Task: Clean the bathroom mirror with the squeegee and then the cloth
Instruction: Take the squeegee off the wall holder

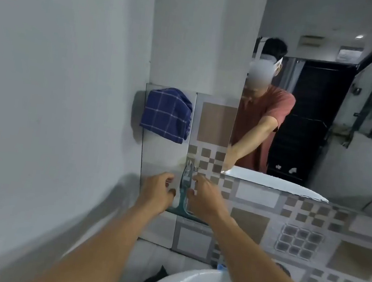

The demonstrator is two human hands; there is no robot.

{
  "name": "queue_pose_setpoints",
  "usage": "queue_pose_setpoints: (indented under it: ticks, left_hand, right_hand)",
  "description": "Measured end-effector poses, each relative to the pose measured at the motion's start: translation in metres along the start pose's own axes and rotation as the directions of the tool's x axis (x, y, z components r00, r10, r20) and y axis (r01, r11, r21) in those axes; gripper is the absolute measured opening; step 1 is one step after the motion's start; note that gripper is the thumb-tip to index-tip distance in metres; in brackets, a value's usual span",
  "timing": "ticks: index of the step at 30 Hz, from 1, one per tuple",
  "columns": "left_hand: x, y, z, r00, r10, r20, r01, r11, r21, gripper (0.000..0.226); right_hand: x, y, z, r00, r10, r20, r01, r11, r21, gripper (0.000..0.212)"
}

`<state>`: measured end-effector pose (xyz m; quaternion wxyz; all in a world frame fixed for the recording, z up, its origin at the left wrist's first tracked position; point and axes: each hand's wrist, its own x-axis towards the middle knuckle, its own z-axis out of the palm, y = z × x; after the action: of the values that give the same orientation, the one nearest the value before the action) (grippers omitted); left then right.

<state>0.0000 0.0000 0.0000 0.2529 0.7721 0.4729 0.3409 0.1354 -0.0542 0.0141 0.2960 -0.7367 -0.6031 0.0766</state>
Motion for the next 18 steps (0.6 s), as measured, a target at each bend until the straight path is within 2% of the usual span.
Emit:
queue_pose_setpoints:
  ticks: [4, 7, 11, 18]
  left_hand:
    - [0.018, -0.014, 0.019, 0.994, -0.074, -0.077, 0.066, 0.992, -0.105, 0.034]
    - [0.026, -0.018, 0.032, 0.995, -0.077, -0.062, 0.06, 0.97, -0.235, 0.029]
    - [0.033, -0.017, 0.045, 0.987, -0.138, -0.083, 0.099, 0.927, -0.362, 0.026]
    - [0.035, -0.018, 0.047, 0.981, -0.11, -0.16, 0.047, 0.934, -0.355, 0.025]
  right_hand:
    - [0.015, 0.008, 0.021, 0.973, 0.202, -0.113, -0.166, 0.949, 0.268, 0.033]
    - [0.024, 0.013, 0.034, 0.955, 0.258, -0.145, -0.177, 0.889, 0.422, 0.029]
    - [0.03, 0.014, 0.044, 0.946, 0.271, -0.178, -0.148, 0.851, 0.504, 0.021]
    - [0.036, 0.016, 0.053, 0.935, 0.256, -0.246, -0.08, 0.827, 0.556, 0.023]
